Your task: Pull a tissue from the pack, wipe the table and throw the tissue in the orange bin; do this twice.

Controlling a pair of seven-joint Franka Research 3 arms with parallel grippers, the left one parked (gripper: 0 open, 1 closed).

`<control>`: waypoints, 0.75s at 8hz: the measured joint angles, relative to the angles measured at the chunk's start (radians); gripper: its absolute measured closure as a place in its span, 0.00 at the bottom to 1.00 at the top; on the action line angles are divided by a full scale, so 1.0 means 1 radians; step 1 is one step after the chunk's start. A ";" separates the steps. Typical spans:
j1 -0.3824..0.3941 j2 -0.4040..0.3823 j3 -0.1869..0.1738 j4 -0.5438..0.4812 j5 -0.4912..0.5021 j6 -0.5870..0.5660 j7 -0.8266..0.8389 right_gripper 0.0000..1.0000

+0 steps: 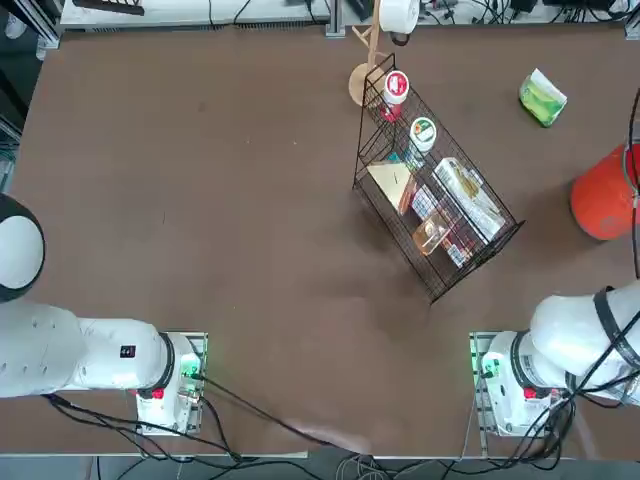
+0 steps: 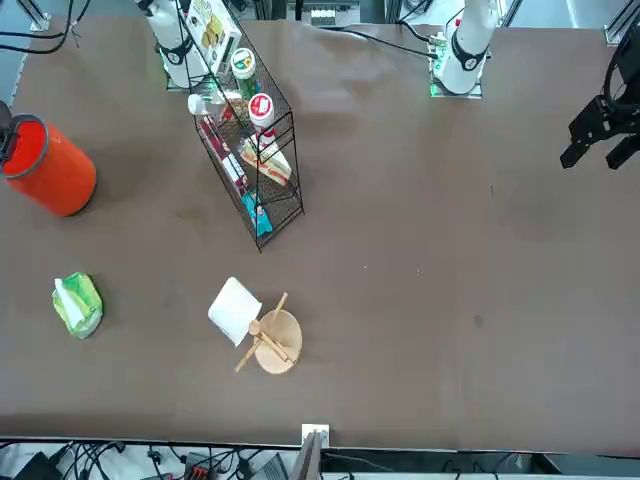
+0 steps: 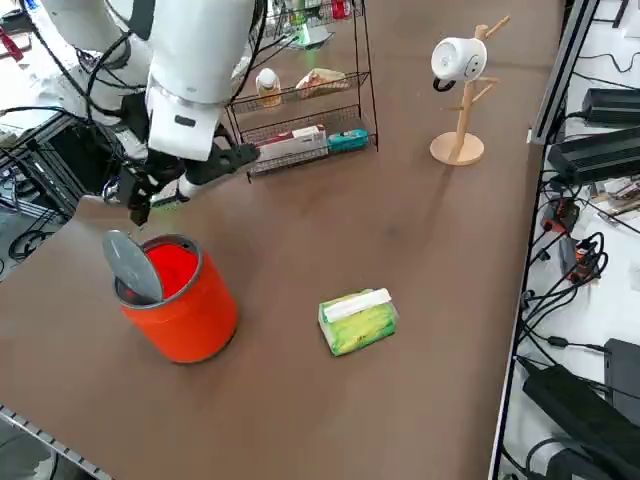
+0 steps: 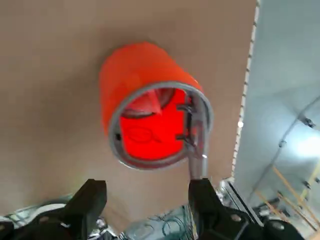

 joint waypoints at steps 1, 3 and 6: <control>0.001 0.000 0.004 0.030 0.059 0.017 -0.017 0.00; 0.002 0.005 0.006 0.045 0.195 0.134 -0.036 0.00; 0.016 0.081 0.010 0.044 0.253 0.355 -0.166 0.00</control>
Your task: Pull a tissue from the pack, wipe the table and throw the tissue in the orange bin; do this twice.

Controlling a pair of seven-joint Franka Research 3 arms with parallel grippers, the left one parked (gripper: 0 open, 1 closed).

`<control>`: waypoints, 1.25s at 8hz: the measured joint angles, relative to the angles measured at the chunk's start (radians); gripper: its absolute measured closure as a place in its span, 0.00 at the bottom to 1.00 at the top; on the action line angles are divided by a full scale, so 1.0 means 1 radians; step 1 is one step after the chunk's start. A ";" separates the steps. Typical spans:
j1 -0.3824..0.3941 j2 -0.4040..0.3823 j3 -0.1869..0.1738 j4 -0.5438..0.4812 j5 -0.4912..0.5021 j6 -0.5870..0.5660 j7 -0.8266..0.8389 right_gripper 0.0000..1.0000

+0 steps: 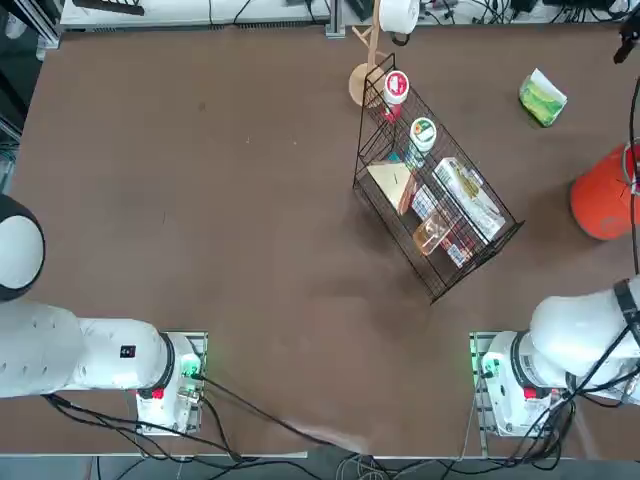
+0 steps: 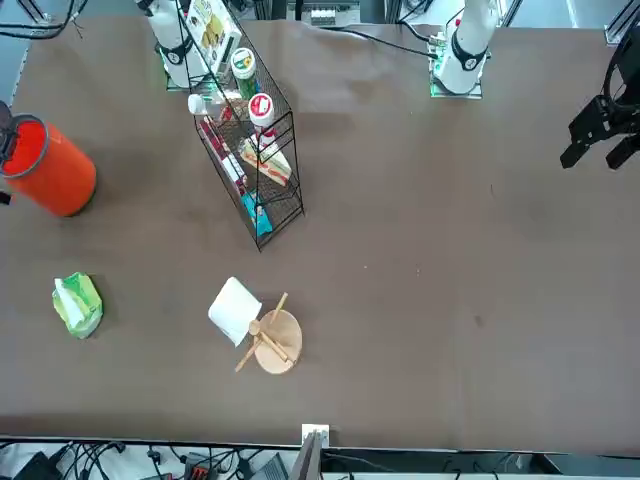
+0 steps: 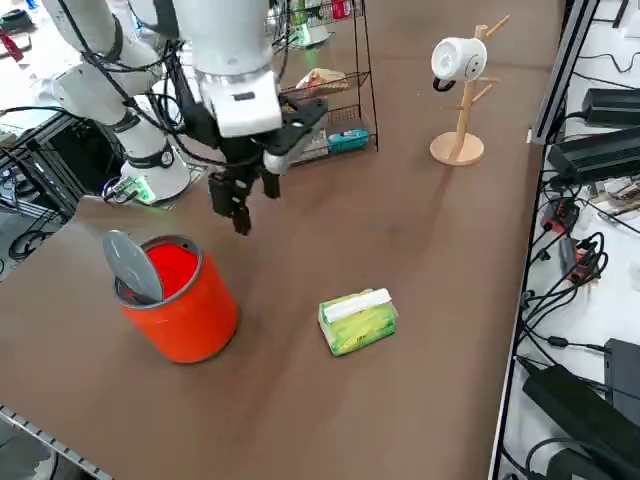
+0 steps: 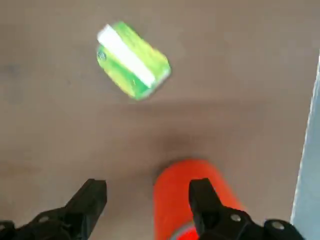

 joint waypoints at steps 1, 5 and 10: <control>0.009 0.034 0.001 0.000 0.000 0.060 -0.059 0.00; 0.048 0.131 0.003 -0.001 0.000 0.225 -0.354 0.01; 0.071 0.248 0.003 -0.002 -0.014 0.374 -0.643 0.06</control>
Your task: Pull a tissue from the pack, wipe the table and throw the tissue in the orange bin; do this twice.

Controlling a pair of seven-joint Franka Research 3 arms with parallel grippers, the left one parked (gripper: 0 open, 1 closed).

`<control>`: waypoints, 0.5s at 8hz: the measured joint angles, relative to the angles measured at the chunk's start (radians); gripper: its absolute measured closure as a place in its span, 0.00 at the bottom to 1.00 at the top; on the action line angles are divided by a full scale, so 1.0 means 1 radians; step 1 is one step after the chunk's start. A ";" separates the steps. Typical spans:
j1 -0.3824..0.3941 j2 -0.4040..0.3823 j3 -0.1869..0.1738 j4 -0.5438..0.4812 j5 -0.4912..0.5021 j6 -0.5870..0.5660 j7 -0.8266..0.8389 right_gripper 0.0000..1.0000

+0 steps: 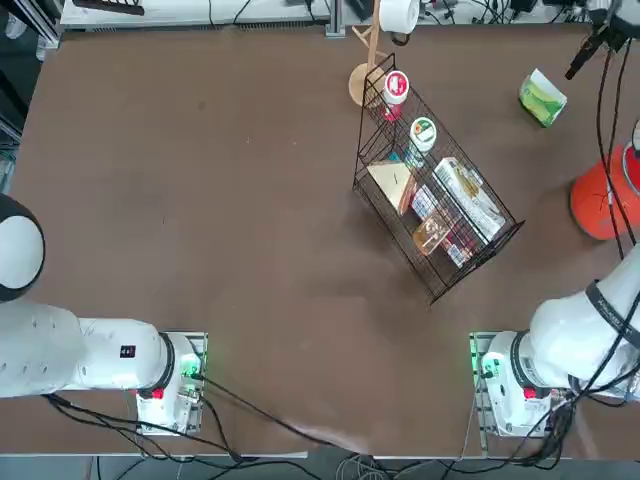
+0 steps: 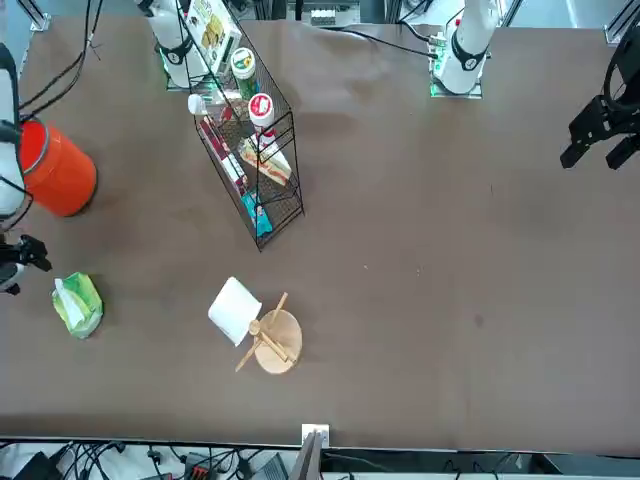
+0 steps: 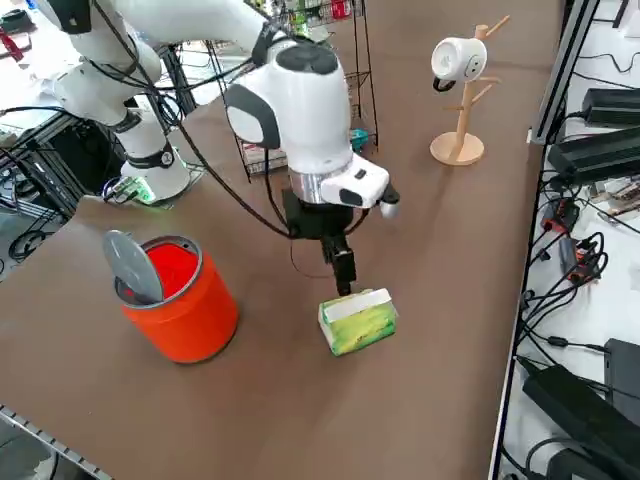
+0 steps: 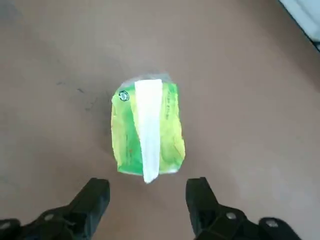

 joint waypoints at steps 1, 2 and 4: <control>0.010 0.017 0.000 0.000 -0.023 0.022 -0.025 0.08; 0.018 0.032 0.000 0.000 -0.051 0.037 -0.033 0.08; 0.027 0.061 0.000 0.000 -0.081 0.063 -0.042 0.11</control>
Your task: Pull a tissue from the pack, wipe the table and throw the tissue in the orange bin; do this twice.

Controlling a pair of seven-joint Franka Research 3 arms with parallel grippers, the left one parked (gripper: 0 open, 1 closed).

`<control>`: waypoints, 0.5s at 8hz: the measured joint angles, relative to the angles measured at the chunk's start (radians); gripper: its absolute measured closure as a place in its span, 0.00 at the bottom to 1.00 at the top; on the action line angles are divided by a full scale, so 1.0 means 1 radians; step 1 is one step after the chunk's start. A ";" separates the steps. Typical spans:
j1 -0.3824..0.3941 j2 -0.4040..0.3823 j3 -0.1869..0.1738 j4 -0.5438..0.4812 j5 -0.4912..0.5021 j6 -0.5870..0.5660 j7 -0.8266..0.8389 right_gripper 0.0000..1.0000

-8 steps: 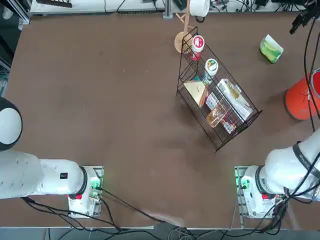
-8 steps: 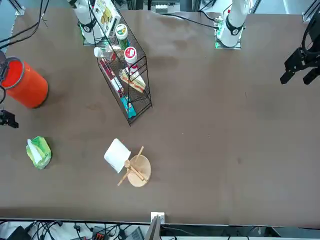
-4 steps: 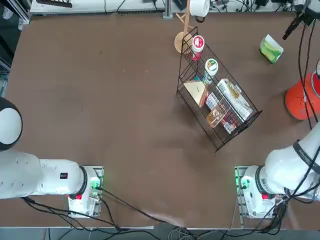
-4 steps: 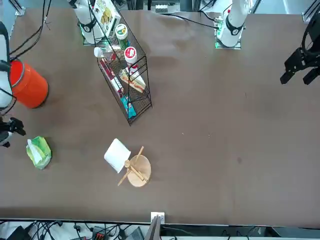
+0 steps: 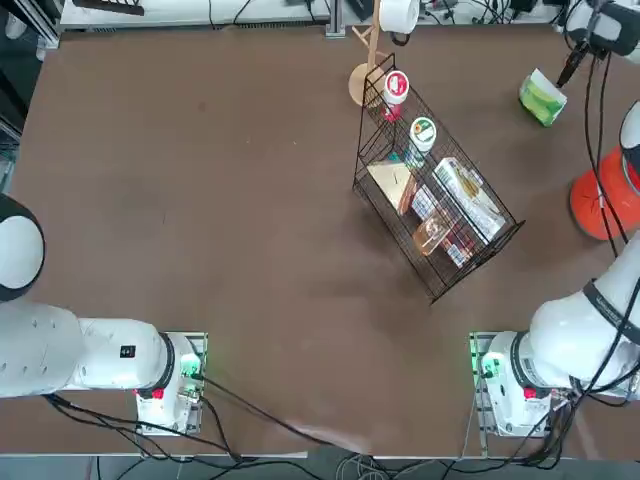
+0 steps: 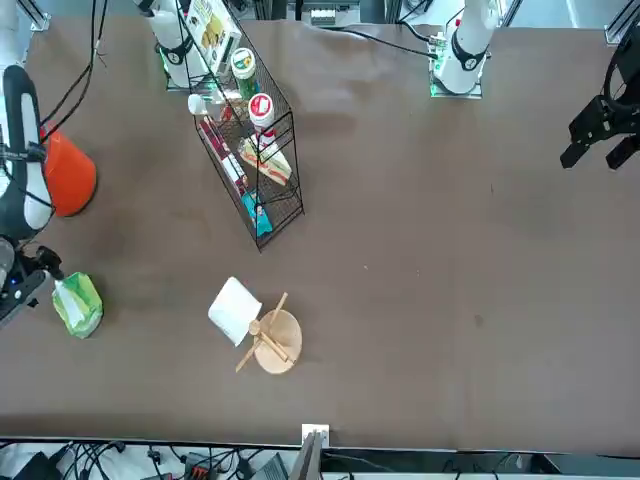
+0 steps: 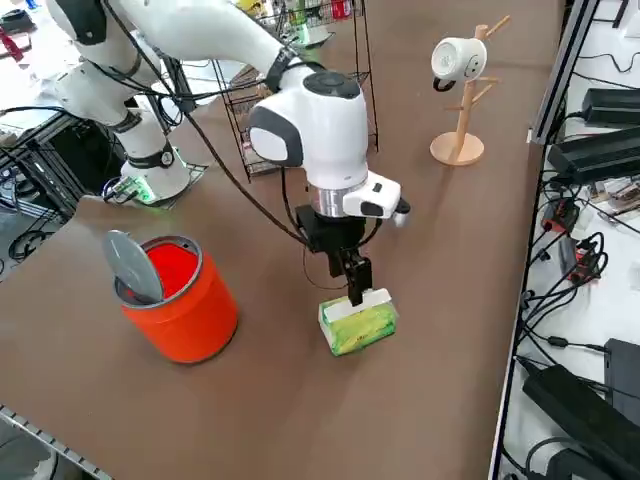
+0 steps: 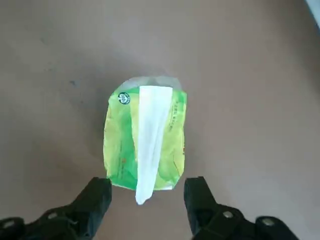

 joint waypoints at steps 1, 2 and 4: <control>0.004 0.011 0.000 0.000 -0.010 0.015 -0.001 0.12; 0.006 0.021 0.000 -0.002 -0.015 0.031 -0.002 0.15; 0.005 0.034 -0.001 -0.004 -0.016 0.043 -0.003 0.19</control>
